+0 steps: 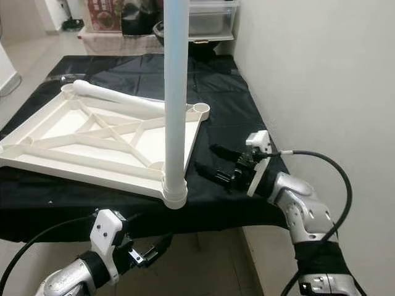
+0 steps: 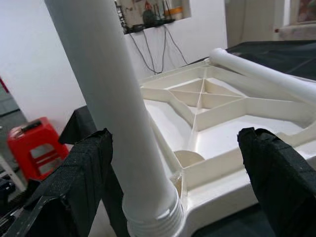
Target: Building children table
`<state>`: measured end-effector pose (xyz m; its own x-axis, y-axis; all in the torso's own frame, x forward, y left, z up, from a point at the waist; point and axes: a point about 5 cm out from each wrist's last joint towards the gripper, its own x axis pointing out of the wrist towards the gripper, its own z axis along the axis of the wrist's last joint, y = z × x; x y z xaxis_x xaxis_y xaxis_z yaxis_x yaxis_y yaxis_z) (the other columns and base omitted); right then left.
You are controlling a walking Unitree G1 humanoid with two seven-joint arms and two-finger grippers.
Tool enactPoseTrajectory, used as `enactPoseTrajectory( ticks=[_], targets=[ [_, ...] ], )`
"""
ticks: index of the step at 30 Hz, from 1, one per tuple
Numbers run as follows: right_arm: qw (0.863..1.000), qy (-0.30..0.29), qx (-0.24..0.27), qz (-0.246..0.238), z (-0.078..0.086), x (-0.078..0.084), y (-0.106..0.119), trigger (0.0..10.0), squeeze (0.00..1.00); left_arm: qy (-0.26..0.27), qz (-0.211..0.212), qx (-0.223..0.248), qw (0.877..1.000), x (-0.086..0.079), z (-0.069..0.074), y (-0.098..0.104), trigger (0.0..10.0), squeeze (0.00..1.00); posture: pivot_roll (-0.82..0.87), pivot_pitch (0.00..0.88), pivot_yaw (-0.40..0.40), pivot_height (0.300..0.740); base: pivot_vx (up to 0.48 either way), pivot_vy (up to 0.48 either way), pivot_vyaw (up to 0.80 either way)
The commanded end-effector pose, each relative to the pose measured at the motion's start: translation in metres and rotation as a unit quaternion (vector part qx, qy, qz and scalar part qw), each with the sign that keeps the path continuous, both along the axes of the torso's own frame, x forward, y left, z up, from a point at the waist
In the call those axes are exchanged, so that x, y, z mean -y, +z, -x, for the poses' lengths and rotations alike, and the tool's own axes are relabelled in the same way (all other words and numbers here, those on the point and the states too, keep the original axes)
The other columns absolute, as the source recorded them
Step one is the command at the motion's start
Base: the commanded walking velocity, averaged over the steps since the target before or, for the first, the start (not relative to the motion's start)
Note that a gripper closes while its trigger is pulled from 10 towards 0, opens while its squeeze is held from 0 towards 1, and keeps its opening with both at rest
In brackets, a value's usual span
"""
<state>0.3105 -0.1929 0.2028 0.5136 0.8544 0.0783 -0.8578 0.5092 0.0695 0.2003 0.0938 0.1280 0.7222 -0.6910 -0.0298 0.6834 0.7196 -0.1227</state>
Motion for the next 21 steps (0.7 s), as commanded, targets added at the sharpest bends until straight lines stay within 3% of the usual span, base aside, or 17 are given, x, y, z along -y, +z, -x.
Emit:
enactPoseTrajectory(
  ticks=[1,6,21],
  targets=[
    [1.0,0.023,0.003,-0.011,0.001,-0.005,0.005,10.0,0.0,0.0,-0.001,-0.003,1.0,0.001,0.003,-0.003,10.0,0.0,0.1,0.129,-0.019,0.74,0.0,0.0,0.0],
    [0.999,0.041,0.013,-0.028,-0.002,-0.012,0.015,10.0,0.0,-0.006,-0.001,-0.003,1.0,0.004,0.005,-0.003,10.0,0.0,0.1,0.128,-0.022,0.74,0.0,0.0,0.0],
    [0.995,0.096,0.029,-0.004,-0.003,-0.033,0.017,10.0,0.0,-0.012,0.0,0.0,1.0,0.006,0.009,-0.003,10.0,0.0,0.1,0.124,-0.03,0.74,0.0,0.0,0.0]
  ],
)
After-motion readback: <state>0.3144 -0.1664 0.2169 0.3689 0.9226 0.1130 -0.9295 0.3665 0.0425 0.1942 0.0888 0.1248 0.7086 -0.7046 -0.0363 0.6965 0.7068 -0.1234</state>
